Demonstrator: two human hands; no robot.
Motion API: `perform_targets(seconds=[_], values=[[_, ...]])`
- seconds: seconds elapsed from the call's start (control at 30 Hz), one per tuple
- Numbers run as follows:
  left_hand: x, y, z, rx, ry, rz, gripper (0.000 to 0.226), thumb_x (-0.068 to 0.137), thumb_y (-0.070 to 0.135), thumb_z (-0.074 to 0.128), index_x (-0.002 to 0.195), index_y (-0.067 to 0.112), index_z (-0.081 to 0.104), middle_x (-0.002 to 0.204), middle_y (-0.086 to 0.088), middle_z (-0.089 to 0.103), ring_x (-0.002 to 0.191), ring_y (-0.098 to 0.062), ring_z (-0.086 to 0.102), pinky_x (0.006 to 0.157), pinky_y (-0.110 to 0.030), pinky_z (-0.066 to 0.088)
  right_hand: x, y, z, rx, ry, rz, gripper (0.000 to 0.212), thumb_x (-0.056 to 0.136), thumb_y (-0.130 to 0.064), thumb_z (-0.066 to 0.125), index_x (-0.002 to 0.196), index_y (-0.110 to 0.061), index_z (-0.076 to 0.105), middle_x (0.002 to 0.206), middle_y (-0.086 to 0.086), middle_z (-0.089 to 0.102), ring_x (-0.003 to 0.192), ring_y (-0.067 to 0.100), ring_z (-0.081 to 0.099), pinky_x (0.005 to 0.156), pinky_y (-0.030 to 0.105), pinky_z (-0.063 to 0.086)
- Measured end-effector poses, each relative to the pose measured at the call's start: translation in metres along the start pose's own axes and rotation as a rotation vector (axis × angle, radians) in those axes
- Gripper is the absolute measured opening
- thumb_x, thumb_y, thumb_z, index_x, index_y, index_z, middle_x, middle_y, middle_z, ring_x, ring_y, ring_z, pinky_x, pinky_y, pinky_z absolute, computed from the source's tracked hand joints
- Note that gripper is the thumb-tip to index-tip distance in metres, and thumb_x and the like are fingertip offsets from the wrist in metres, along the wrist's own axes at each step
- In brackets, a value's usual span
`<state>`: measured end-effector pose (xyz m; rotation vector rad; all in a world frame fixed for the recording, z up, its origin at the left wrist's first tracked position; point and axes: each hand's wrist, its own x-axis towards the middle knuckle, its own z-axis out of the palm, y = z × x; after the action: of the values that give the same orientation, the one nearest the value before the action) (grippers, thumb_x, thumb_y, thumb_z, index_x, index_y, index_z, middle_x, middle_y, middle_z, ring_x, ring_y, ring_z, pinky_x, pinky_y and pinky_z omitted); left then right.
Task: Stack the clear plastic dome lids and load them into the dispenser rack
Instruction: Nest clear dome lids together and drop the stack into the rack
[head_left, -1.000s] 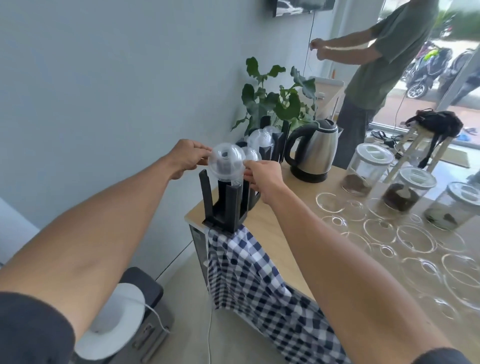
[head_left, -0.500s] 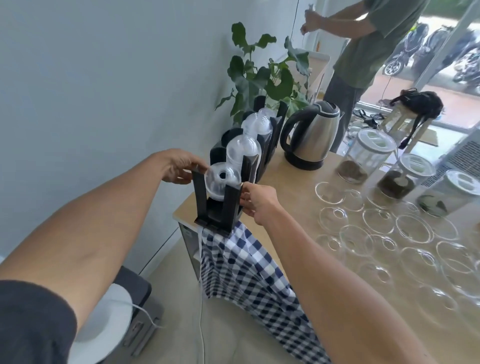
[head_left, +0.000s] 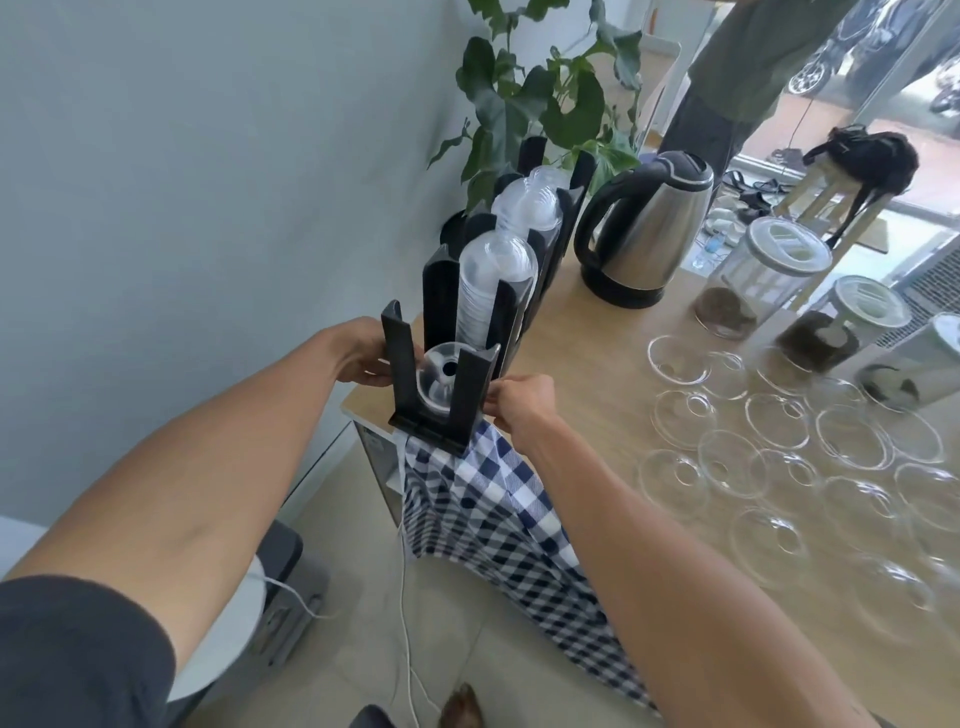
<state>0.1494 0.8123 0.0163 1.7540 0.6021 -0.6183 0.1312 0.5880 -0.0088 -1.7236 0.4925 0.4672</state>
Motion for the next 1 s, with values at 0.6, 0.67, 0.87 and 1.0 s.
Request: perform_targets(seconds=[0.6,0.67,0.87,1.0], values=[[0.032,-0.027,0.009,0.051,0.079,0.076,0.018,0.070,0.010,0.083,0.056,0.013,0.072,0.061,-0.005,0.058,0.054,-0.017,0.043,0.056,-0.031,0.035,0.035,0.020,0.009,-0.252,0.116,-0.066,0.013,0.084,-0.007,0.081,0.083,-0.001,0.069,0.086,0.017,0.076,0.065,0.020,0.062,0.065,0.045,0.062],[0.032,-0.027,0.010,0.060,0.098,0.071,0.018,0.069,0.011,0.080,0.055,0.016,0.070,0.068,-0.007,0.059,0.064,-0.019,0.045,0.060,-0.033,0.037,0.035,0.020,0.008,-0.248,0.110,-0.080,0.015,0.083,-0.009,0.081,0.085,-0.001,0.069,0.084,0.017,0.075,0.065,0.020,0.061,0.066,0.043,0.062],[0.019,-0.029,0.015,-0.053,0.210,0.109,0.014,0.088,0.004,0.059,0.078,0.012,0.067,0.077,-0.005,0.064,0.077,-0.022,0.055,0.067,-0.032,0.041,0.024,0.025,0.000,-0.211,0.063,-0.138,0.016,0.086,-0.019,0.071,0.084,-0.003,0.066,0.073,0.010,0.065,0.061,0.019,0.055,0.055,0.033,0.047],[0.007,-0.046,0.019,-0.077,0.368,0.116,0.016,0.086,0.001,0.049,0.083,0.007,0.064,0.080,-0.014,0.061,0.073,-0.024,0.051,0.053,-0.027,0.033,0.013,0.033,-0.011,-0.247,0.030,-0.220,0.010,0.095,-0.012,0.061,0.091,-0.006,0.068,0.080,0.008,0.070,0.068,0.018,0.062,0.057,0.031,0.052]])
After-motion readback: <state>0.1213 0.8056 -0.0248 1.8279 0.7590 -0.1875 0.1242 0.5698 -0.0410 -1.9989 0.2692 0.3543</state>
